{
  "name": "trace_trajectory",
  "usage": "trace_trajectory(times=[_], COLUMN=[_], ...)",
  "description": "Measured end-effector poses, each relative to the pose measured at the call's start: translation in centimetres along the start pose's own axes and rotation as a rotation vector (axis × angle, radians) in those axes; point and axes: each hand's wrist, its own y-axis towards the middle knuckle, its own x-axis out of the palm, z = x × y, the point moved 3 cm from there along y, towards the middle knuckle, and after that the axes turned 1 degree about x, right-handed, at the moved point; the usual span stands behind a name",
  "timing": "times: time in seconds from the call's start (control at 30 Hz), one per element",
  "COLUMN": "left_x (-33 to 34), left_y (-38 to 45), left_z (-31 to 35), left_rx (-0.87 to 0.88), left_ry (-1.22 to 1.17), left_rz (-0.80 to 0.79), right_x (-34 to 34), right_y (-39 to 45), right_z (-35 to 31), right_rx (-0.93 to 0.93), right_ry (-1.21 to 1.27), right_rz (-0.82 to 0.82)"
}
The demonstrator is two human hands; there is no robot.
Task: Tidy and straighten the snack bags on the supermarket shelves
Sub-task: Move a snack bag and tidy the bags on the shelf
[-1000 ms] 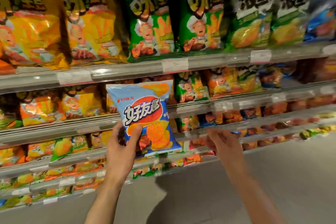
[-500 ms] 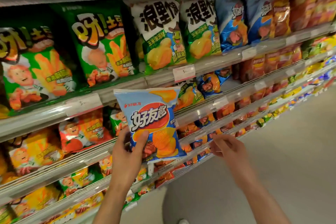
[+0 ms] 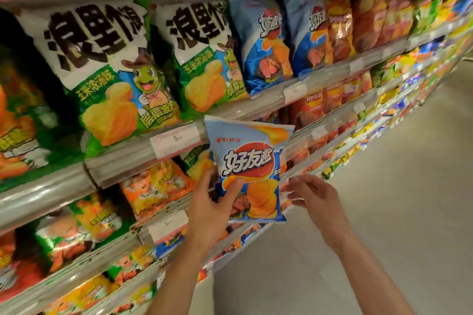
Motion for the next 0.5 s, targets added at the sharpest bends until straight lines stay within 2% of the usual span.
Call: trace_trajectory(times=[0.13,0.33,0.5], left_x=[3.9,10.2,15.9], left_y=[2.8,5.8,8.1], left_z=[-1.6,-4.3,-6.5], left_rx=[-0.06,-0.058,-0.138], left_ry=[0.061,0.202,0.231], left_rz=[-0.035,0.011,0.078], right_x=[-1.0,-3.2,-6.4], right_y=[3.5,9.4,15.3], right_z=[0.5,2.1,3.8], right_rx=[0.025,0.045,0.067], right_ry=[0.008,0.029,-0.009], right_rz=[-0.084,-0.232,-0.332])
